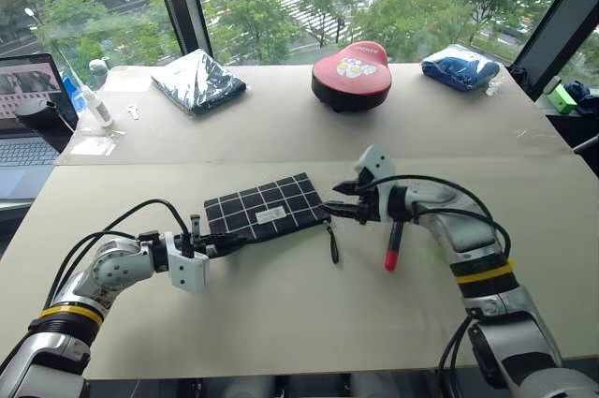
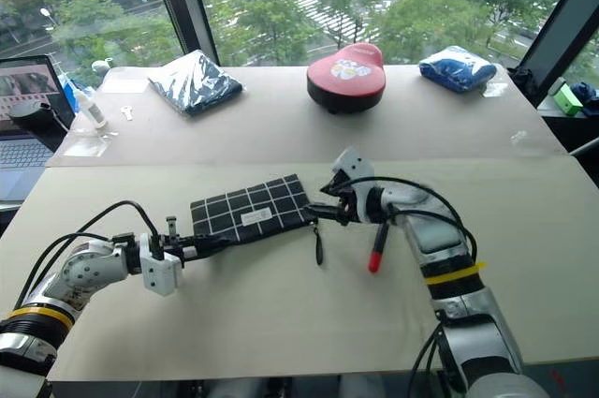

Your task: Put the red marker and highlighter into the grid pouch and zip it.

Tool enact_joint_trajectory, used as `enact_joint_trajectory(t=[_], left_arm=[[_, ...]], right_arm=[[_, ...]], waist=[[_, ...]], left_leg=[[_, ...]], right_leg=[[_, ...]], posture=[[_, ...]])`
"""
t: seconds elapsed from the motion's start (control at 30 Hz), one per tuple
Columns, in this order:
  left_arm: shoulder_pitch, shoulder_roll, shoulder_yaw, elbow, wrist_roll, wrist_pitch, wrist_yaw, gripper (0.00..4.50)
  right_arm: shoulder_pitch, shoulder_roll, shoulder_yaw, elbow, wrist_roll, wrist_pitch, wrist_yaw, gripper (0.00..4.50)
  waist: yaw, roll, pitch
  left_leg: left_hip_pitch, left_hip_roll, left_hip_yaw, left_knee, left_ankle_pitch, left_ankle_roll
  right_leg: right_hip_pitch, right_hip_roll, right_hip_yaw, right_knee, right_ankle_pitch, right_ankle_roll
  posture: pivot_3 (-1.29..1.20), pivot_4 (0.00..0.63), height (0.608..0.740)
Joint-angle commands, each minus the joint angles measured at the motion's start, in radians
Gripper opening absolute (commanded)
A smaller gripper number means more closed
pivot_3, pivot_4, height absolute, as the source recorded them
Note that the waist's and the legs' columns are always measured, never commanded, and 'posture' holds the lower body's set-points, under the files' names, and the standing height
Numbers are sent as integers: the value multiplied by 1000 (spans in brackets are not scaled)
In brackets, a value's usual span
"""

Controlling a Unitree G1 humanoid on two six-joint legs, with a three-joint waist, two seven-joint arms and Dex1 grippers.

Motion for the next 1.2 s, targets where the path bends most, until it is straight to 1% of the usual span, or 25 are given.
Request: enact_joint_trajectory(t=[0.03, 0.07, 0.13, 0.2, 0.23, 0.27, 0.33, 0.47, 0.73, 0.83, 1.07, 1.13, 1.17, 1.2], left_arm=[[71, -71, -5, -193, -237, 330, -47, 0], [79, -75, 2, -244, -270, 395, -61, 0], [87, -80, 9, -327, -293, 495, -83, 0], [88, -93, 21, -384, -303, 566, -84, 0], [84, -102, 25, -412, -306, 605, -79, 0], [80, -110, 27, -435, -307, 637, -76, 0], [74, -123, 34, -469, -306, 695, -69, 0], [57, -150, 60, -513, -296, 782, -47, 0], [46, -181, 90, -557, -266, 856, -19, 0], [54, -189, 94, -580, -262, 873, -17, 0], [52, -206, 110, -601, -260, 899, -20, 0], [52, -211, 114, -606, -260, 905, -20, 0], [51, -215, 116, -607, -261, 908, -20, 0], [51, -218, 118, -609, -262, 911, -19, 0]], right_arm=[[-26, -86, -167, -85, 154, 93, 55, 4206], [-20, -100, -183, -96, 170, 99, 53, 4206], [10, -131, -171, -130, 169, 97, 50, 4206], [32, -144, -152, -151, 166, 104, 34, 4206], [48, -145, -117, -158, 134, 89, 10, 4206], [61, -137, -91, -161, 114, 77, -8, 4206], [71, -114, -46, -147, 72, 57, -53, 4206], [54, -78, 0, -89, 8, 29, -126, 4206], [37, -72, 14, -55, -24, -1, -149, 4206], [22, -60, 3, -31, -27, -5, -163, 4206], [-3, -28, 25, 26, -57, -37, -181, 4206], [-10, -20, 25, 40, -63, -42, -185, 3687], [-15, -16, 18, 46, -64, -54, -190, 3507], [-17, -16, 14, 46, -61, -62, -184, 3198]], waist=[[4, 1, 1], [4, 1, 1], [-1, -1, 1], [-4, -1, 1], [-6, -1, 1], [-7, -1, 1], [-10, -1, 2], [-12, -2, 2], [-5, -2, 2], [-5, -2, 2], [-5, -2, 2], [-5, -2, 2], [-5, -2, 2], [-5, -2, 2]], left_leg=[[-1, 0, 0, 0, 0, 1], [-4, -1, 0, 1, -1, 2], [-7, -1, 0, 3, -2, 4], [-10, -1, 0, 3, -2, 2], [-9, -1, 0, 3, -2, 0], [-9, 0, 0, 2, 0, -4], [-9, 1, 0, 2, 0, -4], [-9, 0, 0, 2, 0, -3], [-9, -1, 1, 3, 1, -5], [-9, -1, 1, 3, 1, -5], [-9, -1, 1, 3, 1, -5], [-9, -1, 1, 3, 1, -5], [-9, -1, 1, 3, 1, -5], [-9, -1, 1, 3, 1, -5]], right_leg=[[1, -1, 0, 0, 0, 0], [0, -3, 0, 0, 0, 0], [-1, -3, -1, -1, 1, 2], [-3, -1, -1, -1, 1, 2], [-3, 0, -1, -1, 1, 2], [-4, 1, 0, -1, 1, 1], [-4, 2, 0, -1, 1, 1], [-4, 2, 0, -1, 1, 1], [-3, 2, 0, -2, 1, 1], [-3, 2, 0, -2, 1, 1], [-3, 2, 0, -2, 1, 1], [-3, 2, 0, -2, 1, 1], [-3, 2, 0, -2, 1, 1], [-3, 2, 0, -2, 1, 1]], posture=[[0, 150, 740], [0, 150, 740], [0, 150, 740], [0, 150, 740], [0, 150, 740], [0, 150, 740], [0, 150, 740], [0, 150, 740], [0, 150, 740], [0, 150, 740], [0, 150, 740], [0, 150, 740], [0, 150, 740], [0, 150, 740]])
